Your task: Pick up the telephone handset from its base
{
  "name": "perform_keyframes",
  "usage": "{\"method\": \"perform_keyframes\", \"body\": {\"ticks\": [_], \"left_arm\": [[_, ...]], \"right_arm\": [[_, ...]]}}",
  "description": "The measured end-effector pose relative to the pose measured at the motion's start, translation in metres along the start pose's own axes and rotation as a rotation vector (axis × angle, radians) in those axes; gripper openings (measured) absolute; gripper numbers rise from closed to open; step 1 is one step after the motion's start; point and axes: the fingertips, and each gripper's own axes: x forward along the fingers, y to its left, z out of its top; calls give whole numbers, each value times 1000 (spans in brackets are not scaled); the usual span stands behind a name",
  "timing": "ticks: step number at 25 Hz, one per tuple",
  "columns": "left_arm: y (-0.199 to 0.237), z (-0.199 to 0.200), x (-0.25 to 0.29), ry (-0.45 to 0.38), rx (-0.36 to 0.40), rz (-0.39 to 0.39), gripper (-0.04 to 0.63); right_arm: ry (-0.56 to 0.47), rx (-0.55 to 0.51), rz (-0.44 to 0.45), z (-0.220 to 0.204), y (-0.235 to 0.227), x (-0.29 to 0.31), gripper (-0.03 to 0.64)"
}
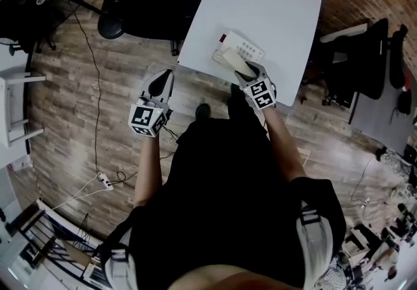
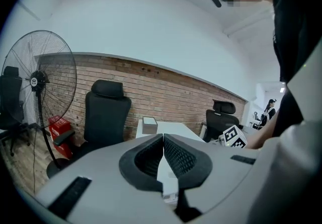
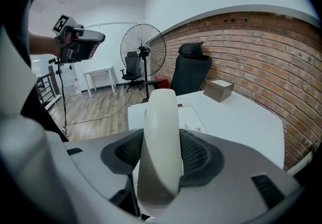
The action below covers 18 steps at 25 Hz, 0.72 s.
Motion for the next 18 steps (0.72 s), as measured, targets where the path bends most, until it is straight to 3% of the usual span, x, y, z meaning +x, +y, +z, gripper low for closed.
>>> {"method": "perform_keyframes", "body": {"ticks": [18], "left_arm": [[-18, 1, 10, 11, 56, -141, 20]], "right_arm": [[-68, 95, -113, -4, -1, -40, 206]]}}
